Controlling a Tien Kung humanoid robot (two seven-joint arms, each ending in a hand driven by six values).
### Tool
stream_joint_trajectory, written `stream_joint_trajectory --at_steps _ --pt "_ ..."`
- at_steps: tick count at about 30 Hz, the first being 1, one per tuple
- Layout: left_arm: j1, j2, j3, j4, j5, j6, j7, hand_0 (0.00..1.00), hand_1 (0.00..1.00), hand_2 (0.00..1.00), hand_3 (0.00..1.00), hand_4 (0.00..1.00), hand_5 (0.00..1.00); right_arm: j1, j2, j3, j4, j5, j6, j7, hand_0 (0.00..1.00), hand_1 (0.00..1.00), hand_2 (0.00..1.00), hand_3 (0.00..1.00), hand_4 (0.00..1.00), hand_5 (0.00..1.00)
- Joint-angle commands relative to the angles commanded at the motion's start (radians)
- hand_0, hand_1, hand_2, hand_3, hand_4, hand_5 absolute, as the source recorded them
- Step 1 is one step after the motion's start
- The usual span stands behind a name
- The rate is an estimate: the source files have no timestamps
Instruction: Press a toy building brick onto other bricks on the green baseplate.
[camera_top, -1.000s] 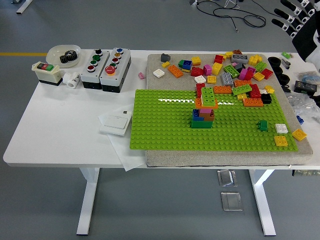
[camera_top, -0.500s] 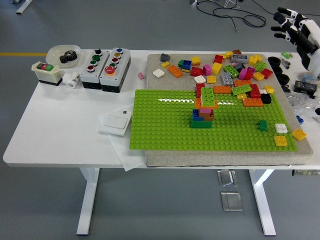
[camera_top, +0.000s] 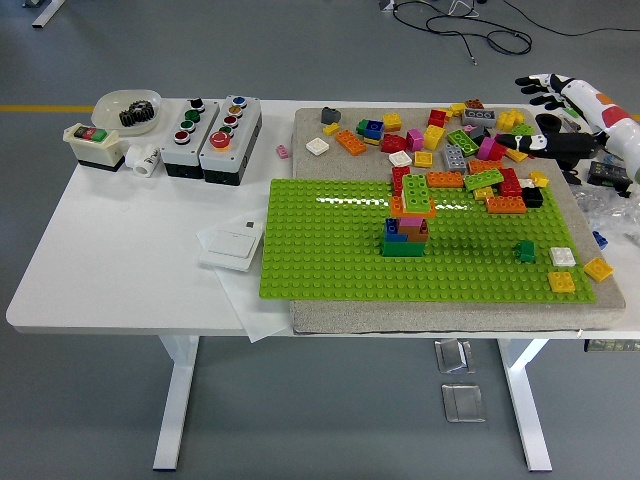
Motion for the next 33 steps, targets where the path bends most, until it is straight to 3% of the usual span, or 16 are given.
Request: stream_joint_trajectory --at_steps 7,15,24,33 --pt "0.003 0.002 0.001 0.0 0.005 -0.001 0.001 0.873 0.837 0.832 0.635 0.713 0.64 0.011 0.0 -0.061 0.034 -0.041 0.05 0.033 0.875 0.856 0.903 0.949 0.998 0.528" --pt "0.005 0.004 0.005 0.0 0.003 -0.001 0.001 0.873 0.836 0.831 0.635 0.713 0.64 0.02 0.026 -0.138 0.084 -0.055 0.045 0.017 0.876 0.86 0.906 0.952 0.998 0.525" --pt "0.004 0.002 0.007 0.0 -0.001 -0.002 0.0 0.872 0.835 0.832 0.634 0.711 0.639 0.056 0.092 -0.184 0.03 -0.078 0.042 -0.036 0.9 0.878 0.936 0.998 0.998 0.534" --pt "-0.001 0.004 0.015 0.0 -0.012 0.0 -0.001 0.873 0.834 0.828 0.633 0.711 0.639 0.097 0.135 -0.226 0.011 -0.139 0.082 -0.071 0.905 0.88 0.912 0.966 0.998 0.533"
